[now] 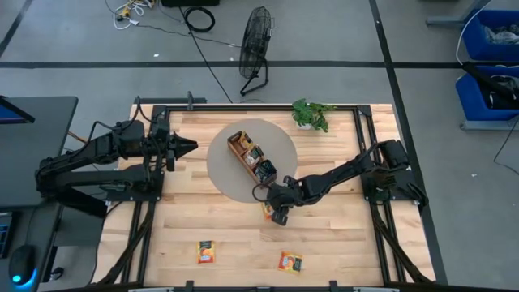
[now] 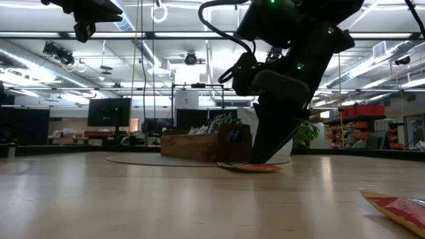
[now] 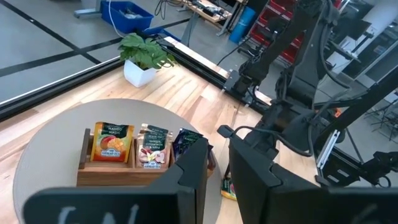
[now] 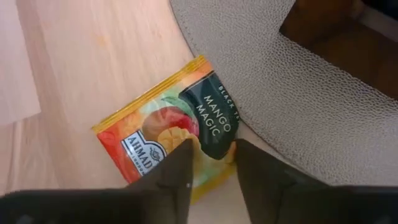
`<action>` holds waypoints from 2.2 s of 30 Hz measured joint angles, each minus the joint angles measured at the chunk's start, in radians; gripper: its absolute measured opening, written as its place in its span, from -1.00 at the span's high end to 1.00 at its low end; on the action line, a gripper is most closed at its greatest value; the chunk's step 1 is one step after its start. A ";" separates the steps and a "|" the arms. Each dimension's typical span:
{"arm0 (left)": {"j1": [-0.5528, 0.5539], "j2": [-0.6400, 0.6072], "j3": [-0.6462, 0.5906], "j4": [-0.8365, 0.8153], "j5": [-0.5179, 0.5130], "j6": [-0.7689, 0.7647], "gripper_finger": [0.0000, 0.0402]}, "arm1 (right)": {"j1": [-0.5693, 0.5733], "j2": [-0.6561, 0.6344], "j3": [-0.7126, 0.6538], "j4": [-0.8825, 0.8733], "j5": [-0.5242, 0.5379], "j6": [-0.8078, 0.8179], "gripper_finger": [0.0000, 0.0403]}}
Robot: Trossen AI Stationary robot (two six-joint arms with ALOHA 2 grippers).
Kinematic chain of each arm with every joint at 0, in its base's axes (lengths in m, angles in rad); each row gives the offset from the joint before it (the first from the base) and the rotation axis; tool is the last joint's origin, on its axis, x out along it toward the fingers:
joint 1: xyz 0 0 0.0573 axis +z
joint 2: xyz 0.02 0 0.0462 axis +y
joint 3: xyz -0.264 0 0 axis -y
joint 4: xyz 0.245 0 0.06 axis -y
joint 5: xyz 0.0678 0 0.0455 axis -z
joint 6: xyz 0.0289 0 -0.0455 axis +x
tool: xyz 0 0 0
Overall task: Pick & Place Tea
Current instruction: Put the yellow tea bag into the left section of the wooden organizer
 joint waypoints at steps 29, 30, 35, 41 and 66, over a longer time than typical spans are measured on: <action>0.000 0.000 0.000 0.015 -0.003 -0.014 0.64 | -0.039 -0.030 0.418 -0.406 0.126 -0.117 1.00; 0.000 0.000 0.000 0.024 -0.003 -0.018 0.64 | -0.049 -0.030 0.444 -0.423 0.141 -0.135 1.00; 0.000 0.000 0.000 0.080 -0.004 -0.032 0.64 | -0.114 -0.031 0.563 -0.454 0.195 -0.207 1.00; 0.000 0.000 0.000 0.123 -0.004 -0.102 0.61 | -0.182 -0.031 0.696 -0.460 0.220 -0.279 1.00; 0.001 0.304 0.000 0.361 0.049 -0.275 -0.13 | -0.241 -0.033 0.885 -0.368 0.397 -0.319 1.00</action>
